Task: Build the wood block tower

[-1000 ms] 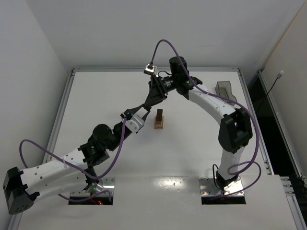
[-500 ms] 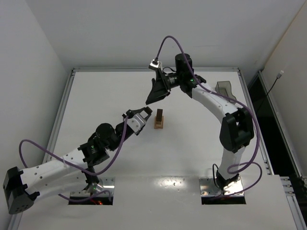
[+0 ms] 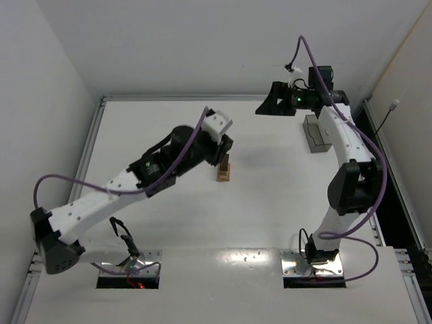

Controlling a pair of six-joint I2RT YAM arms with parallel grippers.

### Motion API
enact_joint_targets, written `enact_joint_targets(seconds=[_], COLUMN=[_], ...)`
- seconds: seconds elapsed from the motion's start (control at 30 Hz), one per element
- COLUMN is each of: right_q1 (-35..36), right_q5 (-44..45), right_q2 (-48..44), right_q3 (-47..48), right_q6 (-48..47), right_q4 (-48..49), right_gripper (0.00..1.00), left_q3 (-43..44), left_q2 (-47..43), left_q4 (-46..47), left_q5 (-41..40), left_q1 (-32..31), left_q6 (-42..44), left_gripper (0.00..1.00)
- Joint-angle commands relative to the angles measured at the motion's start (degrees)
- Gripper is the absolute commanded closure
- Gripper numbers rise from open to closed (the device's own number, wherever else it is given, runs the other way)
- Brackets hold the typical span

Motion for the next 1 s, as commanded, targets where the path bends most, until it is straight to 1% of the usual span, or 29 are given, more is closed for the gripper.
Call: enact_joint_targets(seconds=[0.0, 0.03, 0.07, 0.1, 0.13, 0.17, 0.2, 0.23, 0.33, 0.37, 0.43, 0.5, 0.7, 0.83, 0.97], right_q1=[0.0, -1.0, -1.6, -2.1, -2.9, -2.9, -3.8, -4.6, -6.2, -6.2, -6.9, -8.0, -9.0, -9.0, -9.6], right_q5=[16.8, 16.8, 16.8, 16.8, 16.8, 16.8, 16.8, 16.2, 15.6, 15.6, 15.6, 15.1, 15.1, 14.4, 14.4], right_q2=[-6.1, -6.8, -8.4, -9.4, -10.4, -11.1, -12.5, -13.0, -15.1, -15.1, -15.9, -16.5, -17.0, -17.0, -17.0], right_q3=[0.1, -0.8, -2.7, -3.9, -5.0, -6.7, -7.7, -8.5, -11.5, -11.5, -12.8, -13.5, -15.5, -16.0, -16.0], right_q6=[-17.4, -18.2, -18.2, -18.2, -18.8, -19.3, -19.3, -19.3, -19.3, -19.3, -19.9, -20.6, -20.0, -20.0, -19.5], right_q4=[-10.9, -10.9, -10.9, -10.9, -10.9, -10.9, -10.9, -10.9, -10.9, -10.9, -11.5, -12.2, -11.6, -11.6, -11.6], right_gripper=[0.18, 0.18, 0.18, 0.18, 0.18, 0.18, 0.18, 0.18, 0.18, 0.18, 0.18, 0.18, 0.18, 0.18, 0.18], left_q3=[12.2, 18.5, 22.2, 26.0, 30.3, 38.1, 39.5, 39.5, 41.1, 39.5, 38.4, 36.7, 37.6, 37.6, 35.0], left_q2=[9.4, 11.7, 14.2, 19.9, 23.3, 26.7, 29.0, 31.5, 35.7, 36.4, 37.7, 39.3, 42.2, 42.2, 42.8], left_q4=[-15.4, -16.9, -20.8, -23.1, -25.9, -28.8, -30.4, -29.9, -29.9, -29.9, -29.4, -28.8, -28.8, -29.4, -29.4], left_q5=[6.4, 8.4, 10.6, 11.5, 13.0, 17.2, 19.7, 21.8, 24.7, 26.7, 27.6, 30.2, 32.1, 32.1, 32.1], left_q1=[5.1, 6.1, 7.1, 9.3, 10.6, 12.2, 16.0, 17.2, 21.2, 22.1, 24.6, 26.7, 27.3, 26.8, 26.3], left_q6=[-6.8, -6.8, -7.4, -8.3, -9.9, -10.9, -12.0, -12.5, -15.0, -15.8, -17.5, -18.0, -18.8, -19.3, -20.0], left_gripper=[1.00, 1.00, 1.00, 1.00, 1.00, 1.00, 1.00, 1.00, 1.00, 1.00, 1.00, 1.00, 1.00, 1.00, 1.00])
